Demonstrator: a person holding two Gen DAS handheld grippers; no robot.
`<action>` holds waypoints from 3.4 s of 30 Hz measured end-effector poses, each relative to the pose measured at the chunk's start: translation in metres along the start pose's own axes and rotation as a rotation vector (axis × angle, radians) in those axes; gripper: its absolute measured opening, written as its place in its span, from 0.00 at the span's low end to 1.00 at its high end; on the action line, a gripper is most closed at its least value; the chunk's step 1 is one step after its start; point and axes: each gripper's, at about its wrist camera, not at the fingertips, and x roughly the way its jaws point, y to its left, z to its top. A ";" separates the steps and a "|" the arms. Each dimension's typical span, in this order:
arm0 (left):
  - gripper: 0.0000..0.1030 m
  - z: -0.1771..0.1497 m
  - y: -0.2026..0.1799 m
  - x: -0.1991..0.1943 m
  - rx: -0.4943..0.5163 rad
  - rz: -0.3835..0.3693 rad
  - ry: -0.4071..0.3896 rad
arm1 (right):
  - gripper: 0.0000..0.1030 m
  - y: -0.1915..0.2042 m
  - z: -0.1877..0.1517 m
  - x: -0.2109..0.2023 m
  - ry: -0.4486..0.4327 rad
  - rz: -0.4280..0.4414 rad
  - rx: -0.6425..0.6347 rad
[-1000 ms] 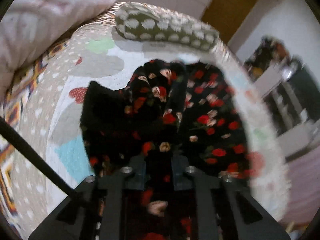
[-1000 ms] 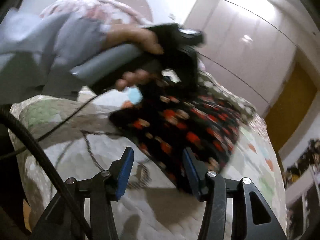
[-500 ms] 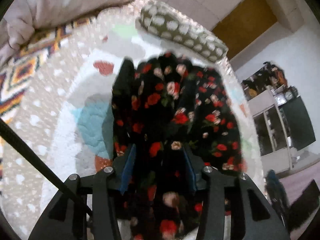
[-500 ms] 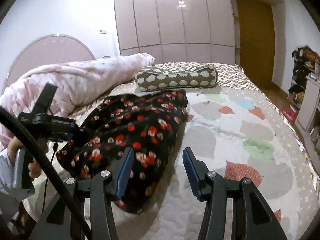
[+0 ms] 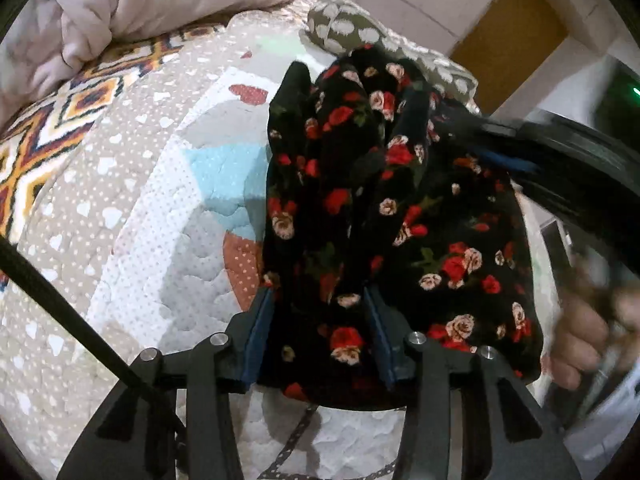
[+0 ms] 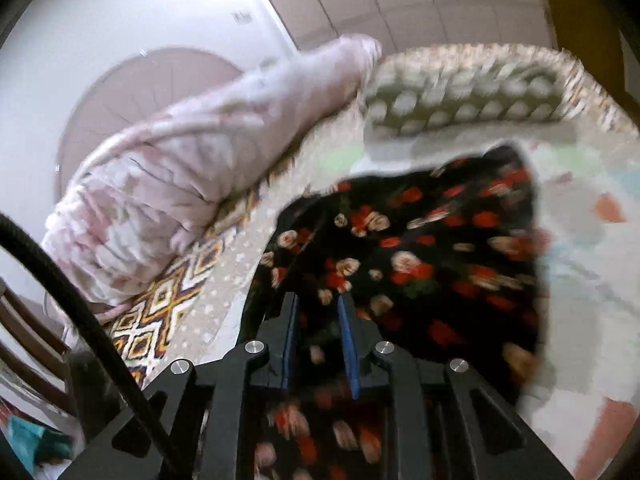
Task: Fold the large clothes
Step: 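Press the folded dress flat with the right gripper while the left gripper holds it, then release the folded dress and pull both grippers back from it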
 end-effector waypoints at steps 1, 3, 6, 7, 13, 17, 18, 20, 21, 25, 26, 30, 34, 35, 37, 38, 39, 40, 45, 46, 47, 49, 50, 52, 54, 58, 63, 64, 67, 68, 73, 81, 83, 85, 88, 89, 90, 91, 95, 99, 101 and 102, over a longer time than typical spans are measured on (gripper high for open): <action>0.43 0.000 0.001 -0.001 -0.003 0.001 -0.007 | 0.21 0.002 0.004 0.017 0.026 0.003 0.002; 0.43 0.000 0.004 -0.002 -0.001 0.011 -0.020 | 0.21 0.005 0.009 0.057 0.096 -0.003 0.011; 0.43 0.000 0.012 -0.002 -0.018 -0.012 -0.030 | 0.22 0.007 0.015 0.090 0.123 -0.021 0.028; 0.43 0.000 0.013 -0.002 -0.021 -0.020 -0.030 | 0.22 0.008 0.017 0.095 0.126 -0.032 0.024; 0.48 -0.001 0.013 -0.005 -0.033 -0.048 -0.028 | 0.22 0.030 0.022 0.078 0.101 -0.116 -0.093; 0.48 -0.006 0.011 -0.030 -0.013 -0.040 -0.055 | 0.22 0.039 0.028 0.054 0.025 -0.087 -0.074; 0.51 -0.009 0.011 -0.035 -0.004 -0.032 -0.064 | 0.22 0.043 0.030 0.057 0.031 -0.079 -0.072; 0.57 -0.014 0.010 -0.047 0.012 -0.003 -0.088 | 0.22 0.048 0.032 0.070 0.058 -0.090 -0.076; 0.59 -0.019 0.011 -0.054 0.016 0.019 -0.102 | 0.22 0.049 0.032 0.084 0.090 -0.106 -0.079; 0.59 -0.030 0.016 -0.069 0.033 0.062 -0.115 | 0.34 0.042 0.026 0.132 0.226 -0.154 -0.096; 0.60 -0.032 0.018 -0.072 0.036 0.068 -0.120 | 0.34 0.044 0.028 0.130 0.217 -0.164 -0.100; 0.69 -0.041 0.026 -0.089 0.027 0.098 -0.154 | 0.34 0.051 0.032 0.063 0.075 -0.064 -0.083; 0.69 -0.046 0.029 -0.091 0.012 0.097 -0.155 | 0.28 0.034 0.010 -0.016 -0.026 -0.059 -0.081; 0.69 -0.049 0.029 -0.091 0.007 0.094 -0.154 | 0.16 0.023 -0.002 -0.034 -0.050 -0.084 -0.058; 0.69 -0.052 0.028 -0.088 0.001 0.099 -0.145 | 0.12 0.007 -0.024 -0.051 -0.071 -0.122 -0.032; 0.69 -0.054 0.026 -0.087 -0.003 0.102 -0.140 | 0.12 0.000 -0.034 -0.054 -0.075 -0.146 -0.025; 0.69 -0.056 0.025 -0.086 -0.006 0.104 -0.133 | 0.12 -0.011 -0.050 -0.054 -0.060 -0.173 -0.008; 0.69 -0.058 0.023 -0.086 -0.006 0.104 -0.130 | 0.12 -0.018 -0.061 -0.046 -0.024 -0.184 0.003; 0.71 -0.067 0.012 -0.097 0.022 0.138 -0.142 | 0.10 -0.023 -0.087 -0.038 -0.008 -0.253 -0.078; 0.72 -0.068 0.011 -0.099 0.028 0.148 -0.151 | 0.10 -0.019 -0.084 -0.044 -0.020 -0.237 -0.053; 0.72 -0.068 0.010 -0.101 0.032 0.153 -0.158 | 0.10 -0.016 -0.082 -0.050 -0.039 -0.222 -0.047; 0.72 -0.069 0.008 -0.105 0.039 0.164 -0.171 | 0.11 -0.005 -0.084 -0.059 -0.083 -0.233 -0.068; 0.73 -0.070 0.007 -0.107 0.043 0.167 -0.176 | 0.11 -0.001 -0.088 -0.062 -0.088 -0.239 -0.079; 0.73 -0.071 0.005 -0.112 0.053 0.179 -0.195 | 0.12 0.001 -0.101 -0.055 -0.043 -0.243 -0.094; 0.73 -0.074 0.000 -0.118 0.071 0.223 -0.234 | 0.12 -0.004 -0.116 -0.050 -0.015 -0.264 -0.106; 0.88 -0.080 -0.011 -0.138 0.093 0.346 -0.391 | 0.26 -0.008 -0.123 -0.083 -0.093 -0.219 -0.028; 1.00 -0.092 -0.027 -0.171 0.105 0.437 -0.616 | 0.36 0.000 -0.141 -0.120 -0.172 -0.286 -0.045; 1.00 -0.094 -0.032 -0.175 0.122 0.445 -0.641 | 0.38 0.000 -0.146 -0.125 -0.175 -0.299 -0.047; 1.00 -0.096 -0.046 -0.182 0.168 0.439 -0.662 | 0.45 -0.002 -0.161 -0.139 -0.188 -0.330 -0.037; 1.00 -0.097 -0.049 -0.182 0.184 0.429 -0.664 | 0.48 -0.003 -0.166 -0.143 -0.190 -0.338 -0.029; 1.00 -0.095 -0.068 -0.173 0.243 0.327 -0.597 | 0.53 -0.013 -0.185 -0.162 -0.189 -0.356 0.035; 1.00 -0.123 -0.067 -0.132 0.191 0.269 -0.328 | 0.60 -0.016 -0.210 -0.170 -0.156 -0.391 0.108; 1.00 -0.134 -0.065 -0.124 0.174 0.264 -0.275 | 0.61 -0.015 -0.215 -0.170 -0.147 -0.398 0.112; 1.00 -0.144 -0.063 -0.119 0.157 0.256 -0.231 | 0.63 -0.011 -0.220 -0.171 -0.140 -0.400 0.111; 1.00 -0.157 -0.062 -0.121 0.141 0.252 -0.211 | 0.65 -0.006 -0.226 -0.173 -0.136 -0.412 0.105; 1.00 -0.160 -0.062 -0.123 0.143 0.255 -0.215 | 0.65 -0.004 -0.228 -0.174 -0.136 -0.415 0.102; 1.00 -0.163 -0.063 -0.126 0.147 0.261 -0.224 | 0.65 -0.002 -0.230 -0.175 -0.135 -0.418 0.097; 1.00 -0.164 -0.064 -0.130 0.151 0.269 -0.236 | 0.66 0.000 -0.232 -0.177 -0.137 -0.421 0.092; 1.00 -0.168 -0.069 -0.144 0.167 0.291 -0.293 | 0.69 0.010 -0.238 -0.182 -0.144 -0.434 0.067; 1.00 -0.169 -0.073 -0.160 0.177 0.322 -0.378 | 0.69 0.021 -0.242 -0.186 -0.148 -0.464 0.011; 1.00 -0.171 -0.077 -0.167 0.197 0.342 -0.420 | 0.70 0.024 -0.243 -0.185 -0.146 -0.475 -0.010; 1.00 -0.171 -0.078 -0.171 0.206 0.346 -0.440 | 0.70 0.025 -0.243 -0.185 -0.145 -0.477 -0.017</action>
